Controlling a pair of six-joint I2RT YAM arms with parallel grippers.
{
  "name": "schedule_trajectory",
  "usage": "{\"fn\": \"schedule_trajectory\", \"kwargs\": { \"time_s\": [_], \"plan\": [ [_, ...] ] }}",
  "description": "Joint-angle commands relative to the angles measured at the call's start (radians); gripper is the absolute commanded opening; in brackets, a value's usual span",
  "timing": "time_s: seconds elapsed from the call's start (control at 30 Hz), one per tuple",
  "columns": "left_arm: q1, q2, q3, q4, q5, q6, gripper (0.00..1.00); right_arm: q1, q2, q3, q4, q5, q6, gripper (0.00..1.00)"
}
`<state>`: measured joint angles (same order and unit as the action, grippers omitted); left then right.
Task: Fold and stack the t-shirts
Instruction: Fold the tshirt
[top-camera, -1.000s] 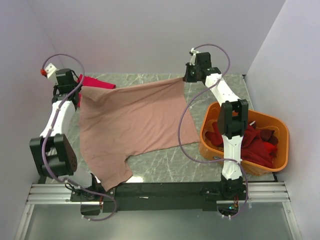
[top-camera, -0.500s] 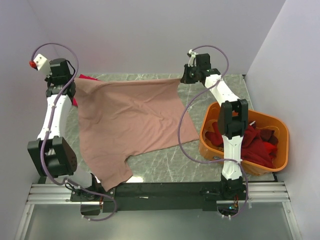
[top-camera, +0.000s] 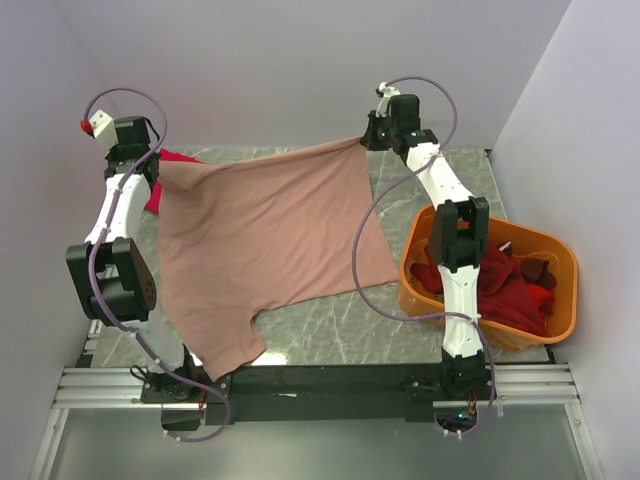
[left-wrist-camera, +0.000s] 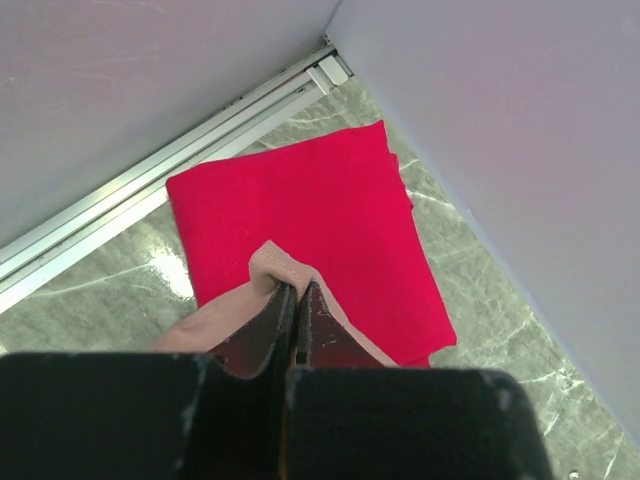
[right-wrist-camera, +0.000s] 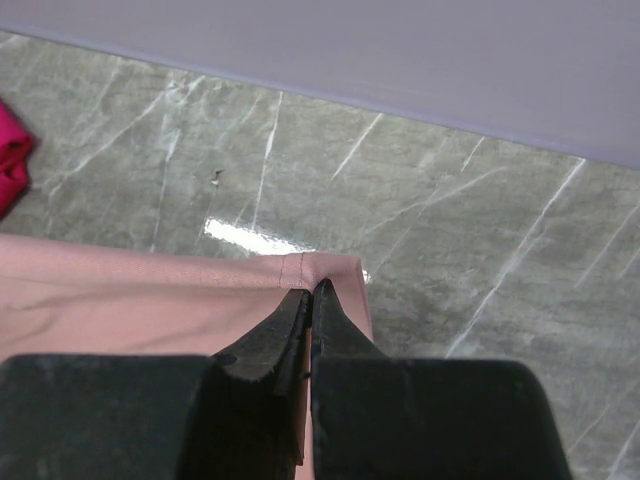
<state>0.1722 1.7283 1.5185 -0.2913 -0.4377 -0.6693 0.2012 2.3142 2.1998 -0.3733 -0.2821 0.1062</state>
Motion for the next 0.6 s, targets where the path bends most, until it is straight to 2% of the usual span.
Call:
{"fn": "schedule_trajectory", "kwargs": {
  "time_s": [0.0, 0.17, 0.57],
  "plan": [
    [0.003, 0.011, 0.072, -0.009, -0.009, 0.005, 0.00, -0.003, 0.031, 0.070, 0.043, 0.017, -0.008, 0.00],
    [0.003, -0.018, 0.013, -0.051, 0.028, -0.047, 0.00, 0.000, 0.008, 0.051, 0.031, 0.004, -0.008, 0.00],
    [-0.014, -0.260, -0.251, -0.244, -0.010, -0.303, 0.00, 0.020, -0.165, -0.232, 0.010, 0.007, -0.056, 0.00]
  ]
}}
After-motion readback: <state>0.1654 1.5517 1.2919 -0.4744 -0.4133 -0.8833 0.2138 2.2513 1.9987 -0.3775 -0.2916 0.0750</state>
